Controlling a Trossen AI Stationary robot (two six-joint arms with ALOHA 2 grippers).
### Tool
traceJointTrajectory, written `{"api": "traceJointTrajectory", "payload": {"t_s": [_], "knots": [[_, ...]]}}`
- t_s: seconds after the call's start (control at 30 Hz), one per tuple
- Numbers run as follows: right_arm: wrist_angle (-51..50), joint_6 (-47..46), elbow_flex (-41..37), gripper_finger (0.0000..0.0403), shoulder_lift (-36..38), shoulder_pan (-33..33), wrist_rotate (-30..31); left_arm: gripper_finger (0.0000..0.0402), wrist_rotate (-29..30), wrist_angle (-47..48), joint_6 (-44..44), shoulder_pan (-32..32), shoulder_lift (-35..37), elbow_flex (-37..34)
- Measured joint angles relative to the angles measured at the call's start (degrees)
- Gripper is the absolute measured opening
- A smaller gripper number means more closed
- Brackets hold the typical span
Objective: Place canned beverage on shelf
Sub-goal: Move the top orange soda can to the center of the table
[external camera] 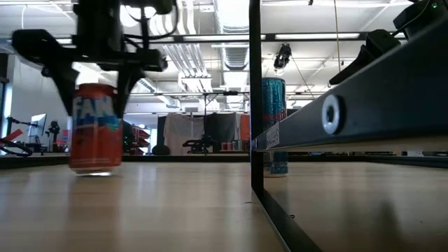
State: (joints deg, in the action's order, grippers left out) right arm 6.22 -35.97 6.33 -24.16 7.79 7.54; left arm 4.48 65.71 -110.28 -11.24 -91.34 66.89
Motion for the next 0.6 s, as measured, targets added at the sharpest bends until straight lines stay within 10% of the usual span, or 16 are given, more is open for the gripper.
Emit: {"api": "traceJointTrajectory", "payload": {"t_s": [0.6], "knots": [[0.0, 0.0, 0.0, 0.0400, 0.0, 0.0, 0.0, 0.0284, 2.2, 5.8, 24.9, 2.1, -20.0, 27.2]]}}
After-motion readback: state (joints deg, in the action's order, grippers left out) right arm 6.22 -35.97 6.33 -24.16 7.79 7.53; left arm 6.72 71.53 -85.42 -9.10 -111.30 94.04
